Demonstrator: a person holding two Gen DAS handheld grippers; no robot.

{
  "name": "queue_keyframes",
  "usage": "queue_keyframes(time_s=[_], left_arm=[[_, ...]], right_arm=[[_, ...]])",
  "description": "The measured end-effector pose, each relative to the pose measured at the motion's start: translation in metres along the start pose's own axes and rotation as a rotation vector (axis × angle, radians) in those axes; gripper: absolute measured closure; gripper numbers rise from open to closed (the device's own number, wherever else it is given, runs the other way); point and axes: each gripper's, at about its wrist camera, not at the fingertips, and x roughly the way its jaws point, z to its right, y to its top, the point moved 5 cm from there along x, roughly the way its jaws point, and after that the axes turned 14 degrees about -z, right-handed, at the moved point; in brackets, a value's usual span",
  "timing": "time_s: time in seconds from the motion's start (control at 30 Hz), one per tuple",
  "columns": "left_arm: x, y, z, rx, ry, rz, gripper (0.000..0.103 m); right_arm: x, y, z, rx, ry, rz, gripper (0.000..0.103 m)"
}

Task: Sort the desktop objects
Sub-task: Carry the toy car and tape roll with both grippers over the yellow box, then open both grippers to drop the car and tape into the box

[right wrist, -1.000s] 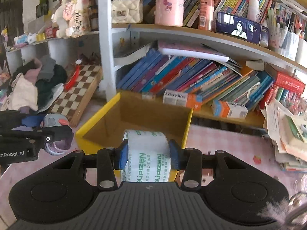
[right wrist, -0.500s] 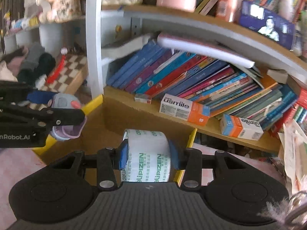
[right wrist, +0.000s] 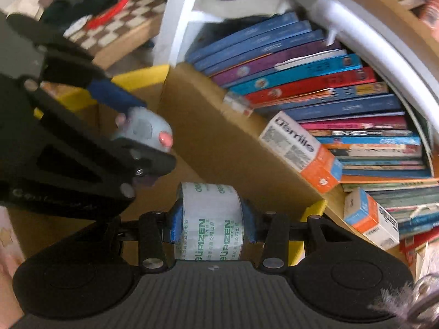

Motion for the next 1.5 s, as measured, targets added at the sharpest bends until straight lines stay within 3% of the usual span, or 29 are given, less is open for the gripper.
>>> queue_keyframes(time_s=[0.17, 0.5, 0.63, 0.73, 1.03, 1.5], left_arm=[[0.012, 0.002, -0.003, -0.002, 0.003, -0.021, 0.05], [0.012, 0.003, -0.002, 0.012, -0.004, -0.015, 0.049], [0.01, 0.002, 0.0, 0.02, 0.004, -0.009, 0.04], [0.003, 0.003, -0.001, 0.013, 0.013, 0.02, 0.032], [-0.029, 0.004, -0.003, -0.016, 0.037, 0.096, 0.006], [-0.08, -0.014, 0.009, -0.033, 0.061, 0.155, 0.001]], right_arm=[[0.015, 0.0, -0.004, -0.066, 0.011, -0.037, 0.062], [0.021, 0.005, 0.0, -0.044, 0.025, -0.028, 0.062], [0.016, 0.006, 0.002, -0.029, 0.013, 0.0, 0.038], [0.007, 0.005, 0.005, -0.015, 0.007, 0.032, 0.03], [-0.025, -0.002, 0.018, 0.061, 0.004, 0.12, 0.018], [-0.082, -0.027, 0.037, 0.231, 0.024, 0.245, 0.005]])
